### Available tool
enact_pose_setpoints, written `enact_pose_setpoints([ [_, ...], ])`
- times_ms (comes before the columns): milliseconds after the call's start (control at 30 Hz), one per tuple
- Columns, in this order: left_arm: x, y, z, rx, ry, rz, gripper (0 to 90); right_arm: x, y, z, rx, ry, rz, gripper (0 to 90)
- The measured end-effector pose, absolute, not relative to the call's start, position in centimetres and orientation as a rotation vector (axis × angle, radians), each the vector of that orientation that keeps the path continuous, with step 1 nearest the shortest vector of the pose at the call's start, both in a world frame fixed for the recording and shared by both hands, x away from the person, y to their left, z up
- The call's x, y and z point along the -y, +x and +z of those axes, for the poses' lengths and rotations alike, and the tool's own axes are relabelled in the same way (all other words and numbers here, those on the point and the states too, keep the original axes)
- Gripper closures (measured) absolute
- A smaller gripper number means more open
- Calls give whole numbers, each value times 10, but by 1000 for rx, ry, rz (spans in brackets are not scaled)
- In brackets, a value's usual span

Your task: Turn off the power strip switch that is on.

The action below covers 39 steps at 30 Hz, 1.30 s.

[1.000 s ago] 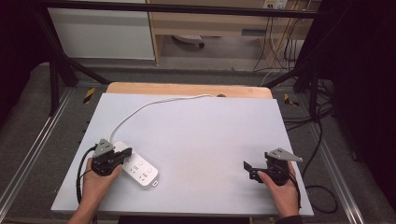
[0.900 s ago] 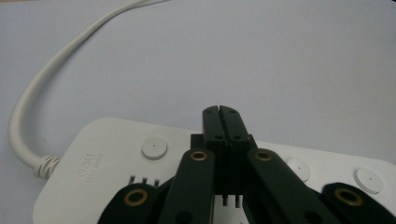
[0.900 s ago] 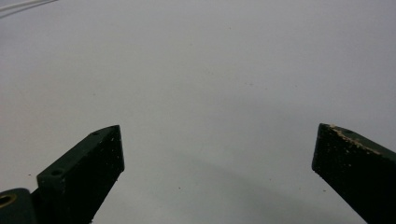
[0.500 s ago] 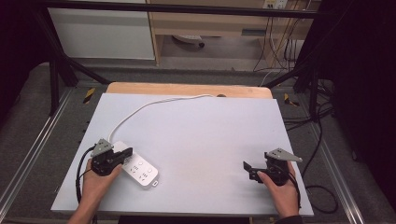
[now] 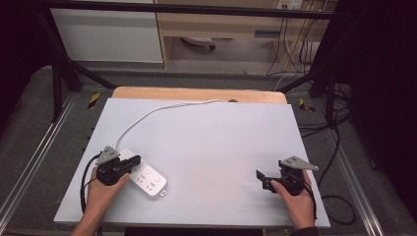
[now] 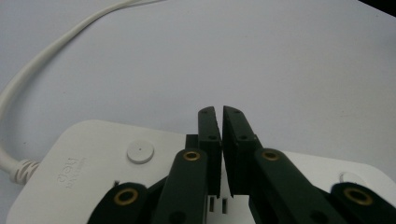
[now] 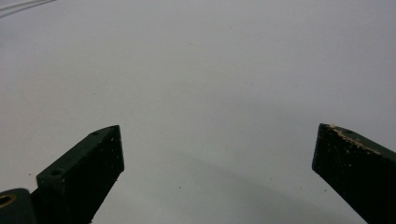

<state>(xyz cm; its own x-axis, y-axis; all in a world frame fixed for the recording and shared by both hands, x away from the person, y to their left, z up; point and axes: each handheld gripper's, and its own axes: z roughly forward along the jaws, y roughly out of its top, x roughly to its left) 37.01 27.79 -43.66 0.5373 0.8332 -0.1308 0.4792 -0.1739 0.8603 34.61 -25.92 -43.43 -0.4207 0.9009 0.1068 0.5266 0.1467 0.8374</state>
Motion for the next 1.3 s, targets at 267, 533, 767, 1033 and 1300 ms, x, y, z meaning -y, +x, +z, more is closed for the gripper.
enact_pose_setpoints([
  [267,-279,370,-436,-1087,1807,468,827,259,346,-434,-2004,1367,1194,31],
  [533,-276,370,-435,-1063,1789,493,657,259,346,-434,-2005,1365,1192,32],
  [767,-276,371,-432,-1000,1745,464,469,260,346,-434,-2002,1366,1193,31],
  [1033,-274,370,-429,-970,1716,440,294,260,346,-434,-2003,1363,1192,31],
  [1300,-273,367,-422,-993,1689,450,93,260,346,-434,-2002,1362,1193,32],
])
